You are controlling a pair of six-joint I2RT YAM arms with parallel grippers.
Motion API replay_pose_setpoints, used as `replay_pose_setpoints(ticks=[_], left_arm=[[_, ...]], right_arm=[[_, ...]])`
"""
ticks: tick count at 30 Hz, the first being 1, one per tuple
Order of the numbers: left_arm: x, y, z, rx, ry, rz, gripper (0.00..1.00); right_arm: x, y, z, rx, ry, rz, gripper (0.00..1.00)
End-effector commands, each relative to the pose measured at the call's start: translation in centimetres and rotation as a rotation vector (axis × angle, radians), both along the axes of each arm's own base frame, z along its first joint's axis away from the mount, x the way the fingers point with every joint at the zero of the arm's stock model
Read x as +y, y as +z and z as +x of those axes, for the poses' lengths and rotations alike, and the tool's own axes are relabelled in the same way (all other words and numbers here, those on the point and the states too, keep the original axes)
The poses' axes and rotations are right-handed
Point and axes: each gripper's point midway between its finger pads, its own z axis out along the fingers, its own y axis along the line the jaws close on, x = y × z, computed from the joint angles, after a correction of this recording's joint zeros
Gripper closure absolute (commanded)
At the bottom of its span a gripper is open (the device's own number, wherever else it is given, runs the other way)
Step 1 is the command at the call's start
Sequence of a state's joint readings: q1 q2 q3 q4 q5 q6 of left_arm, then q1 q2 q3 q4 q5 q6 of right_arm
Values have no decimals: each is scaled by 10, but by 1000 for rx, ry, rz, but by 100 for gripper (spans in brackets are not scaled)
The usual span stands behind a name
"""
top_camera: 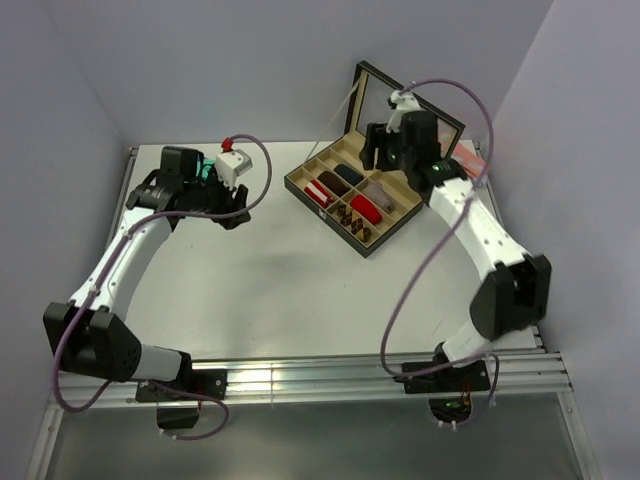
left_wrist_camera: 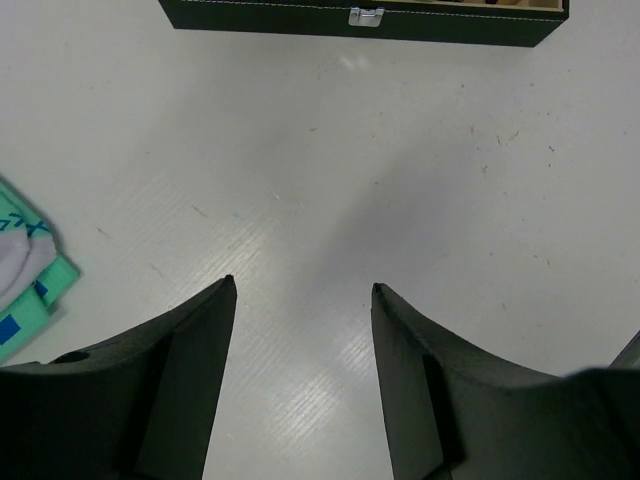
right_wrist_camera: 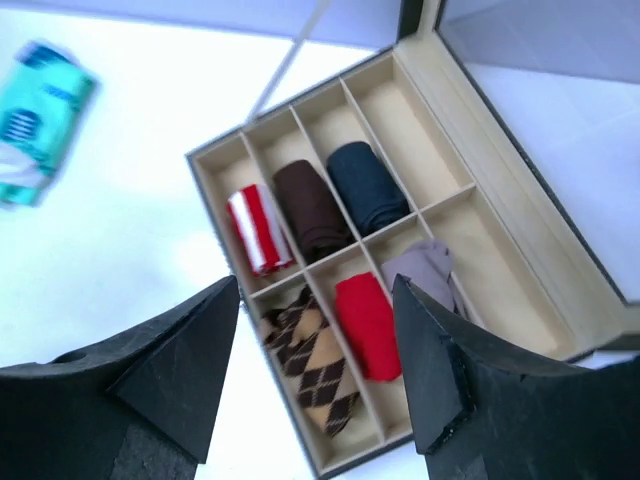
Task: Roll the socks
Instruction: Reset both arms
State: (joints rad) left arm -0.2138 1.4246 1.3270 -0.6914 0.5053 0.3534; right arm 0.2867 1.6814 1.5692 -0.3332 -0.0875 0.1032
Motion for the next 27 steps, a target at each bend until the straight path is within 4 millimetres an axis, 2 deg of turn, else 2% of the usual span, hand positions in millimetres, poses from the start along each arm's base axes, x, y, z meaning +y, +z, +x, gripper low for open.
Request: replay_pose_setpoints(ticks=[1,2,4,5,7,8,9,11,13,14,15,16,17,21,27], left_arm=[[5,11,-10,-59,23,-1,38],[6,15,-13,-76,27,-1,38],[9,10,-19,-71,34,3,38],[10,12,-22,-83,38,0,38],[9,10,-26,-89,35,-12,38],[9,13,-29,-102,34,-18,38],[8,9,-33,-93,25,-24,38],[7,13,-36,-112,17,-39,38],[7,8,-39,-110,15,-41,37],[6,11,-38,-123,13,-46,37],[7,8,-38,-115,20,-44,37],[7,7,-38,-113,18,-42,37],[7,5,-38,-107,16,-42,38],[6,-1,-40,-94,13,-47,38],[6,-5,-42,-85,11,-44,37]], right_arm=[[-2,48,-38,-135,-20,150,30],[-5,30,-49,-107,-39,160,29],[-11,33,-70,-125,-49,183,28],[-18,37,-90,-142,-65,205,29],[-23,36,-110,-165,-72,223,28],[-29,36,-130,-188,-77,245,27],[-31,33,-138,-191,-83,252,27],[-38,27,-163,-203,-94,286,27],[-40,23,-177,-218,-85,309,26],[-44,9,-183,-197,-104,307,25],[-47,14,-192,-226,-105,322,25],[-50,11,-195,-228,-116,321,25],[-53,0,-198,-212,-133,312,24],[-57,-8,-206,-214,-138,308,24],[-61,-13,-202,-216,-166,303,23]])
